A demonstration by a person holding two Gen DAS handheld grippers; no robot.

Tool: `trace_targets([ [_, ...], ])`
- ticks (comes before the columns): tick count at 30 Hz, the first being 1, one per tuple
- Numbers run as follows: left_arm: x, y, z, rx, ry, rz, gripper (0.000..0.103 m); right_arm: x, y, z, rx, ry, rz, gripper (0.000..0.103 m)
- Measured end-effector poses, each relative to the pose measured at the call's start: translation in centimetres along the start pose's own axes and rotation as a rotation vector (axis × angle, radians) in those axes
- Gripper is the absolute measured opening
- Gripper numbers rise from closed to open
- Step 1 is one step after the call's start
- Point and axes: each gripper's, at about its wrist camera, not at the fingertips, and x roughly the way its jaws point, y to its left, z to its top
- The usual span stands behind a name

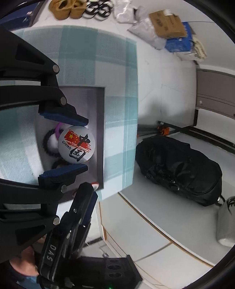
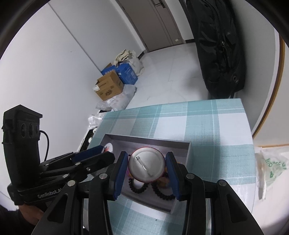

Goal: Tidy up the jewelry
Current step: 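Carry both badges into the box and open both tools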

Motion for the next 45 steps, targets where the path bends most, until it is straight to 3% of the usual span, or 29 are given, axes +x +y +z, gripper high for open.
trace_targets([
  [16, 1.9, 0.1, 0.0, -0.035, 0.056, -0.023, 0.038, 1.1, -1.0, 0.3, 0.051, 0.028, 0.013, 0.042],
  [33, 2.6, -0.3, 0.0, -0.022, 0.080, -0.005, 0.038, 0.6, -1.0, 0.2, 0.047, 0.000, -0.013, 0.044],
  [36, 2.3, -0.2, 0.0, -0.021, 0.072, 0.019, 0.044, 0.1, -0.7, 0.3, 0.035, -0.019, -0.023, 0.056],
  [38, 1.9, -0.2, 0.0, -0.024, 0.054, 0.020, 0.054, -0.3, -0.6, 0.3, 0.026, -0.035, -0.028, 0.059],
  [45, 0.0, -0.5, -0.1, -0.018, -0.003, 0.046, 0.056, -2.0, -0.6, -0.4, 0.015, -0.080, -0.057, 0.066],
])
